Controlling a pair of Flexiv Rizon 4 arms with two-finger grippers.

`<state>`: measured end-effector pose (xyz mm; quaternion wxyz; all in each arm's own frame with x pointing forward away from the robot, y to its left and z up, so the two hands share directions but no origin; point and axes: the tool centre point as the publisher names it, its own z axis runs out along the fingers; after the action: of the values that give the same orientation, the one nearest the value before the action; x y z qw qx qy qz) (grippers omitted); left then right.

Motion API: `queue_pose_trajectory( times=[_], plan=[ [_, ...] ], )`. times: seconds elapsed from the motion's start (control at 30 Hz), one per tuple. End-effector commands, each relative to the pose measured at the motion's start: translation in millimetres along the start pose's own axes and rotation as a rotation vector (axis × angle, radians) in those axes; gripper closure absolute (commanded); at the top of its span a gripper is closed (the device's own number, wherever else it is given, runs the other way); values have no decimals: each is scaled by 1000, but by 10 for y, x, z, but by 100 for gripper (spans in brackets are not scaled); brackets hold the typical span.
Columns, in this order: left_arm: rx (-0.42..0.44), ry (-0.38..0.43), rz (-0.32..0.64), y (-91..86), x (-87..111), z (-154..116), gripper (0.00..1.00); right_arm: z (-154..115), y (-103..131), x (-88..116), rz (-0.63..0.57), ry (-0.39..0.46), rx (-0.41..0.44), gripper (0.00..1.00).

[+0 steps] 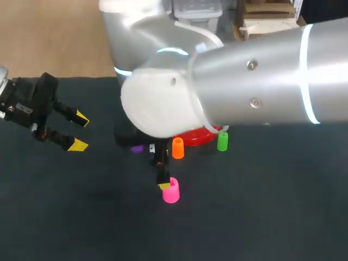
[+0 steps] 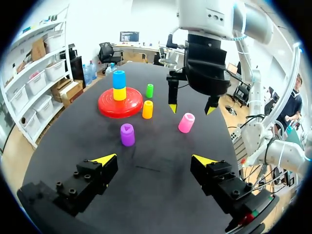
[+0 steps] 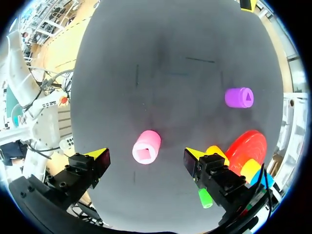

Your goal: Pick up and stack the cylinders on the red base in this order: pink,purple,orange,green

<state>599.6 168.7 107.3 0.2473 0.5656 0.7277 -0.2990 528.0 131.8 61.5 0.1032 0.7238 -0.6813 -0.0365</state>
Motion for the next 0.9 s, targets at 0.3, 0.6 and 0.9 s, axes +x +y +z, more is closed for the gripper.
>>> queue_pose_trajectory(
  times=[0.3, 0.6, 0.9],
  plan=[
    [-1, -3, 3, 1, 15, 2, 0, 134, 109, 14, 49, 10, 46, 0],
    [-1, -3, 3, 1, 15, 2, 0, 185, 122, 73, 126, -112, 58, 0],
    [-1, -3, 3, 1, 15, 2, 0, 185, 122, 73, 126, -112, 58, 0]
  ],
)
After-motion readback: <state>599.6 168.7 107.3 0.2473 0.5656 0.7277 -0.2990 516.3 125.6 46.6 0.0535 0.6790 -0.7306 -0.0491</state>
